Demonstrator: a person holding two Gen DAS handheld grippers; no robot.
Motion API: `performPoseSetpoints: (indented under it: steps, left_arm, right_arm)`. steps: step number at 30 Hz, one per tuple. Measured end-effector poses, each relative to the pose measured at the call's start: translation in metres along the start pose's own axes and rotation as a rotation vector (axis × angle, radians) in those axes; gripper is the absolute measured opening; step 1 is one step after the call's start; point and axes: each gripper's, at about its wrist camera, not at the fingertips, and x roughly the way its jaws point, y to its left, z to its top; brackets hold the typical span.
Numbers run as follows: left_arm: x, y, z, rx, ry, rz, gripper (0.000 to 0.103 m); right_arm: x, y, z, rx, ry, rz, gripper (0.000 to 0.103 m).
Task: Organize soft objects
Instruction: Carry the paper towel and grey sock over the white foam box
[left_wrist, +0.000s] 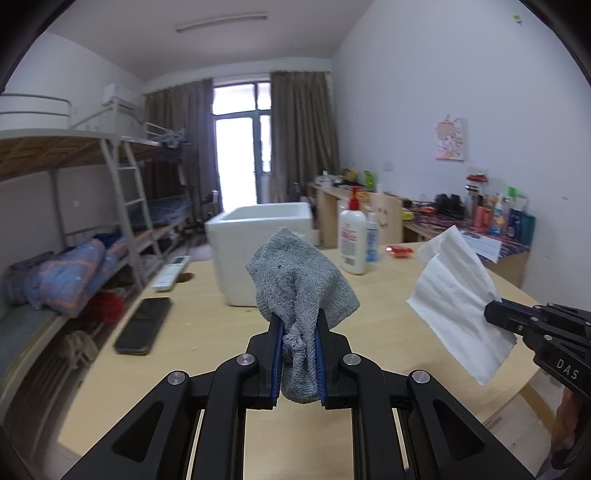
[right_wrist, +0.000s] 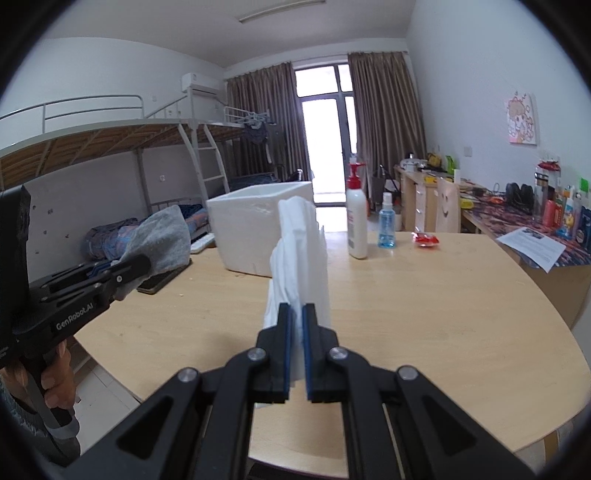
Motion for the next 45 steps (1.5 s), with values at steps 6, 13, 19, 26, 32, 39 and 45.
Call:
performPoseSetpoints:
  steps: [6,13,19,26,32,39,45]
  left_arm:
    - [-0.014,0.013,-0.006,-0.021,-0.026,0.095,0.016]
    - [-0.024,0.025,-0.015,-0.038,-0.041,0.146,0.016]
    - [-0.029,0.034,-0.016,-0.068,-0.053,0.173,0.016]
    - [-0.033,0.037,-0.017,-0.077,-0.058,0.181,0.016]
    - [-0.031,0.038,-0.017,-0.084,-0.057,0.182,0.016]
    - [-0.024,0.043,-0.013,-0.090,-0.050,0.173,0.016]
    - [-0.011,0.046,-0.007,-0.089,-0.045,0.161,0.016]
  right_arm:
    - [0.004,0.020,0.002,-0.038,-0.016,0.029,0.008]
    - [0.014,0.034,0.001,-0.053,-0.012,0.041,0.008]
    - [0.016,0.046,-0.001,-0.074,-0.010,0.070,0.008]
    - [0.021,0.057,0.001,-0.088,-0.011,0.097,0.008]
    - [0.029,0.067,-0.001,-0.103,0.009,0.117,0.008]
    - [0.038,0.070,0.006,-0.107,0.014,0.114,0.008]
    - [0.048,0.072,0.014,-0.108,0.015,0.108,0.008]
